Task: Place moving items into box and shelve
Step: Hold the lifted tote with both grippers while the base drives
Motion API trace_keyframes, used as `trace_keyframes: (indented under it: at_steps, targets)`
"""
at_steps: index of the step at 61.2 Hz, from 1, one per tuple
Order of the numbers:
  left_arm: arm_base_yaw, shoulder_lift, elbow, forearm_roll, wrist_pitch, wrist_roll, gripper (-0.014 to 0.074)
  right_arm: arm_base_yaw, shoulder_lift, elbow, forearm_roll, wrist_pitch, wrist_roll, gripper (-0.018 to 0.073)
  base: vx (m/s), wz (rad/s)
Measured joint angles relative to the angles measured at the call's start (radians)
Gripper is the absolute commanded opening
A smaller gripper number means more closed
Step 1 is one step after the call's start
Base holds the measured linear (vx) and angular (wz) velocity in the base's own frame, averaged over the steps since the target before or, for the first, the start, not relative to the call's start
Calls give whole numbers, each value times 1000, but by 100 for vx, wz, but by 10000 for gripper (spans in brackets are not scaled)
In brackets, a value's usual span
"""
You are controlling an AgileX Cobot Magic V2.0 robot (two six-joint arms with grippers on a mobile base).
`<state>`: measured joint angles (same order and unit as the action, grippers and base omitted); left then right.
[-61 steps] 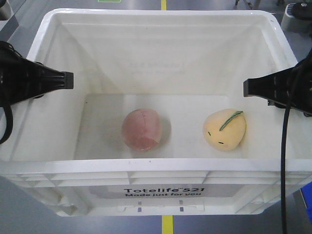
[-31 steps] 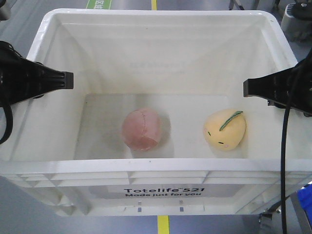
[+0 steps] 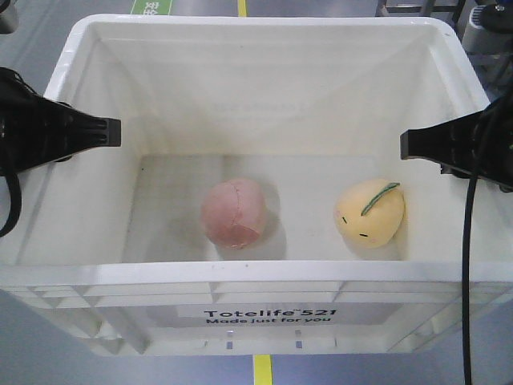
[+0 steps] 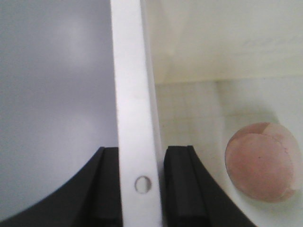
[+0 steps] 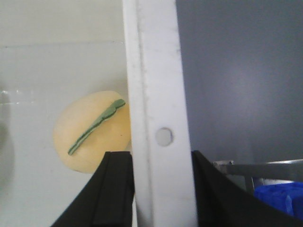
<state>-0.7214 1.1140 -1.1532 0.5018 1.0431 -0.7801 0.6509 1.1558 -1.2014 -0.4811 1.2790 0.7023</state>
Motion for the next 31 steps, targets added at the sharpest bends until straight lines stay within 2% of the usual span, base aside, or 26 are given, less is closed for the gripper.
trace_keyframes:
  at_steps: [31]
  targets:
    - [0, 0, 0, 0, 0, 0, 150, 0, 0, 0, 0, 0, 1, 152, 42, -2]
